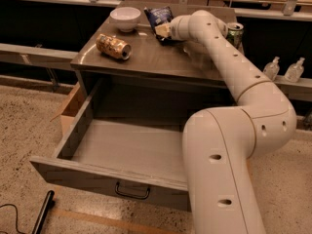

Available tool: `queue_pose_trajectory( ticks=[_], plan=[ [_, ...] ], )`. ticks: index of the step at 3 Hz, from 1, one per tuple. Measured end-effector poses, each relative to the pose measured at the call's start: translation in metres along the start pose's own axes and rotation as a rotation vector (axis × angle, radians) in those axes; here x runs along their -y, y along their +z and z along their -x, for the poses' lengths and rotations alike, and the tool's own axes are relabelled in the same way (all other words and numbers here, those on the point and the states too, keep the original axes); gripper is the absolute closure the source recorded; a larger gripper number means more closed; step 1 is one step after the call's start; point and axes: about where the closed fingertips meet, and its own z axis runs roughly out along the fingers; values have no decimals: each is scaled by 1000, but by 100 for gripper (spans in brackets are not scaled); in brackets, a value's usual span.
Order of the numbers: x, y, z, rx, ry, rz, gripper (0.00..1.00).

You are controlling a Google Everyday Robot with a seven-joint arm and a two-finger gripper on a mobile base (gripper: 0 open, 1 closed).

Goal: Place blue chip bag into top drawer

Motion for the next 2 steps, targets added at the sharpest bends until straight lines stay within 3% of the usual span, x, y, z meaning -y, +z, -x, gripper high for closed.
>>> queue_pose_trajectory(
  ticks=[1, 2],
  plan=[
    [4, -14, 11, 11, 26, -12, 85],
    [1, -51, 22, 19, 53, -7, 100]
  ],
)
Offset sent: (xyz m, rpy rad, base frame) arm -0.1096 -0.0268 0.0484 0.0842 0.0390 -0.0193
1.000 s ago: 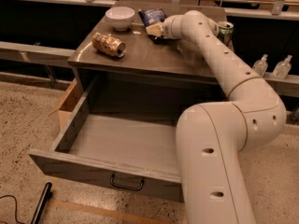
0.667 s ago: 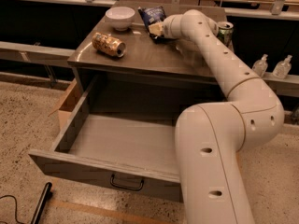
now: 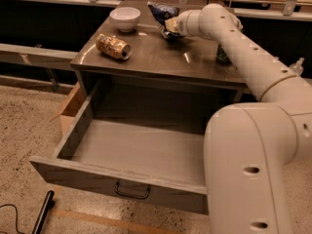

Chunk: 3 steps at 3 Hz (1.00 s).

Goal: Place blue chip bag into top drawer

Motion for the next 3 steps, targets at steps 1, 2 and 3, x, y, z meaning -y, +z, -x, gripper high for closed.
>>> queue_pose_trajectory(
  ticks=[1, 2, 3],
  plan=[
    [-22, -47, 7, 15, 4, 41, 100],
    [-59, -85, -17, -1, -9, 120, 100],
    [-99, -120, -46, -31, -28, 203, 100]
  ],
)
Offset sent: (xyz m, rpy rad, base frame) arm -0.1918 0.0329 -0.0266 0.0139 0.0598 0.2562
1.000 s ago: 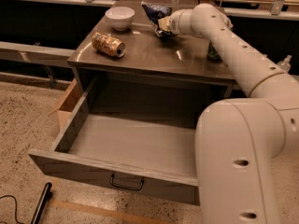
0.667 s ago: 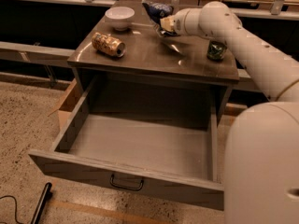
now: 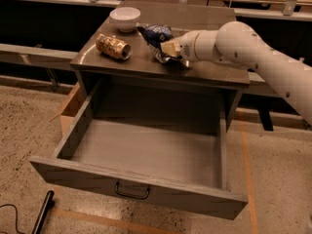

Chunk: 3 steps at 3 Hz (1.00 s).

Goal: Place blue chip bag into top drawer

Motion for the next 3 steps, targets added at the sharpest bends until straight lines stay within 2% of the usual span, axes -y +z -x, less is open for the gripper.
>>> queue_pose_trajectory(
  ticks=[1, 2, 3],
  plan=[
    [-35, -29, -13, 9, -21, 70, 100],
    [-40, -32, -12, 21, -29, 80, 100],
    [-49, -38, -11, 17, -40, 115, 100]
  ],
)
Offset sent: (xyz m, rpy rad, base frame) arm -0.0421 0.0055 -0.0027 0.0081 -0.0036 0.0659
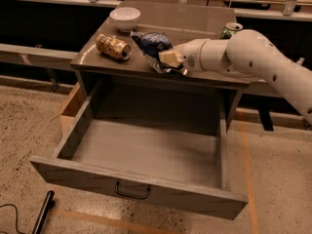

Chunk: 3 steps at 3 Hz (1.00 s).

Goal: Place blue chip bag into top drawer

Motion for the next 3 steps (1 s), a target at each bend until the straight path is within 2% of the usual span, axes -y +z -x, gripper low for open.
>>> queue_pose_trajectory(
  ticks=[1, 2, 3],
  plan=[
    [-35, -13, -5, -11, 23, 77, 100],
    [-79, -29, -16, -34, 81, 145, 100],
    [-122, -41, -39, -74, 121, 224, 100]
  ],
)
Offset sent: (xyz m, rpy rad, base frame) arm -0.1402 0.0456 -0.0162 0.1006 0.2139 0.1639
